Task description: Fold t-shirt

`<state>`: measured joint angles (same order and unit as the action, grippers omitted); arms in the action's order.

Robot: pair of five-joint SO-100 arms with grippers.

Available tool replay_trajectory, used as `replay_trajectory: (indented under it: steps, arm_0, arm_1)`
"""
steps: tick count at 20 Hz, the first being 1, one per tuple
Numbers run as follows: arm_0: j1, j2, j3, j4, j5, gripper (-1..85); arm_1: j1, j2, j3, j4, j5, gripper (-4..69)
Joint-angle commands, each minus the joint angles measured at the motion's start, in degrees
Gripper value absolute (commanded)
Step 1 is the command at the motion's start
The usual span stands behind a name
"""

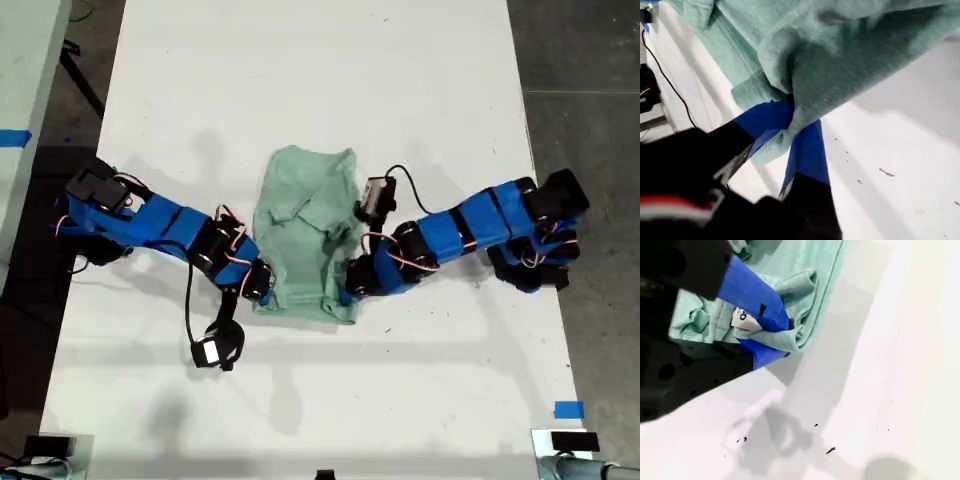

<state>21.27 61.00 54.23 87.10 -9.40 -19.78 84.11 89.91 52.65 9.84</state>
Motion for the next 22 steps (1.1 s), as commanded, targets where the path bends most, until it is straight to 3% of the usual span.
replay_trajectory:
  steps: [1,7,13,14,15,16,17,18,20,22]
  arm_0:
    - [-3.5,4.7,-0.8,1.8,3.3,0.0]
    - [-27.5,6.7,-0.5,4.9,18.5,0.0]
    - [-43.2,3.4,-1.1,4.0,28.4,0.0]
    - [-43.7,3.4,-2.0,3.3,31.1,8.8]
    - [-43.7,4.0,-3.7,3.0,33.9,31.2]
    - [-43.9,5.6,-3.7,2.4,34.4,34.8]
    - [-45.1,7.5,-2.8,0.9,34.9,40.4]
    - [-46.8,8.1,-2.9,-1.1,38.1,39.1]
    - [-51.2,10.4,-0.7,-2.5,36.9,22.5]
    - [-54.2,11.8,1.1,-3.3,36.7,14.7]
  arm_1:
    - [4.8,4.0,0.3,-1.9,-4.7,-1.0]
    - [24.4,4.1,-1.8,-2.0,-21.4,-1.0]
    - [35.0,2.7,-3.7,-4.2,-27.7,-1.2]
    - [35.9,2.9,-4.0,-5.3,-29.5,0.8]
    - [37.6,3.5,-4.5,-5.5,-29.2,19.2]
    - [39.4,4.9,-3.8,-8.3,-33.0,36.0]
    - [41.4,6.0,-3.2,-10.3,-35.4,38.1]
    - [43.2,6.3,-4.1,-10.2,-37.7,36.7]
    - [47.4,7.3,-4.3,-8.2,-39.3,33.3]
    - [51.2,10.5,-0.6,-5.2,-39.7,31.4]
